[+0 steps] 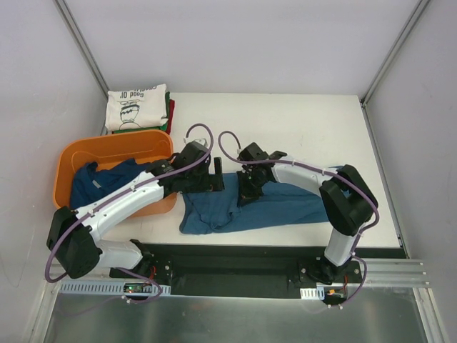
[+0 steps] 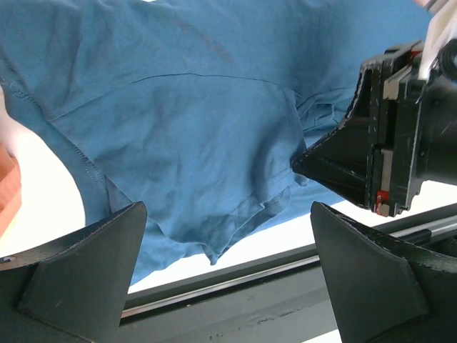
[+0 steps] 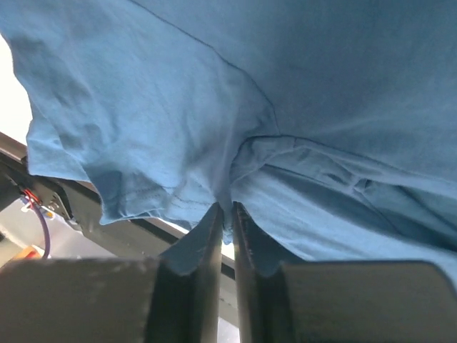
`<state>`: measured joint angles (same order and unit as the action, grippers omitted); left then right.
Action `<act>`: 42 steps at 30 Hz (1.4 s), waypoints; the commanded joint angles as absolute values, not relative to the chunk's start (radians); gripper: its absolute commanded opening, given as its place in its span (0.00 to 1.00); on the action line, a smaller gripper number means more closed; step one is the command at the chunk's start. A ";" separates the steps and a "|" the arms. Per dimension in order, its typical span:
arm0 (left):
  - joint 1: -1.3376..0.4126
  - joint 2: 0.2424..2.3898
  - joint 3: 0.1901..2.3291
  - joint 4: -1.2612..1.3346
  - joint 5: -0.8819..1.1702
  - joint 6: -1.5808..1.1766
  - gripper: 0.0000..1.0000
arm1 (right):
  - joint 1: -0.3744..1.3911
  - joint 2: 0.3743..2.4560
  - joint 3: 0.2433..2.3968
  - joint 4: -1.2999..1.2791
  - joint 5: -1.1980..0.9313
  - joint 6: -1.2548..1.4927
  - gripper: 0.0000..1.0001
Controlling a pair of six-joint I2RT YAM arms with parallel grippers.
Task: Fold and stack the t-shirts
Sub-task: Fold the tshirt
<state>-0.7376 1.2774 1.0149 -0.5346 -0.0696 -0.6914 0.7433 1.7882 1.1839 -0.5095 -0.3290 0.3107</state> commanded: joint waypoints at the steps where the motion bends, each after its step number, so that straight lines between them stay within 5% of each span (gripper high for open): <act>1: -0.724 1.299 1.008 -0.505 -0.043 -0.667 0.99 | 0.746 1.761 1.155 -0.514 -0.336 0.344 0.11; 13: -0.723 1.400 1.029 -0.502 0.026 -0.637 0.99 | 0.744 1.732 1.134 -0.673 -0.089 0.314 0.14; 17: -0.721 1.427 1.037 -0.499 0.054 -0.615 0.99 | 0.742 1.709 1.140 -0.657 -0.129 0.292 0.42; 21: -0.723 1.486 1.058 -0.488 0.077 -0.604 0.99 | 0.720 1.634 1.169 -0.655 -0.210 0.253 0.53; 27: -0.697 1.607 1.112 -0.454 0.132 -0.601 0.99 | 0.533 1.537 1.143 -0.664 -0.247 0.216 0.84; 28: -0.693 1.623 1.126 -0.450 0.141 -0.600 0.99 | 0.467 1.536 1.138 -0.666 -0.248 0.201 0.99; 42: -0.568 1.961 1.296 -0.425 0.281 -0.572 0.99 | 0.022 1.739 1.121 -0.609 -0.265 0.170 0.97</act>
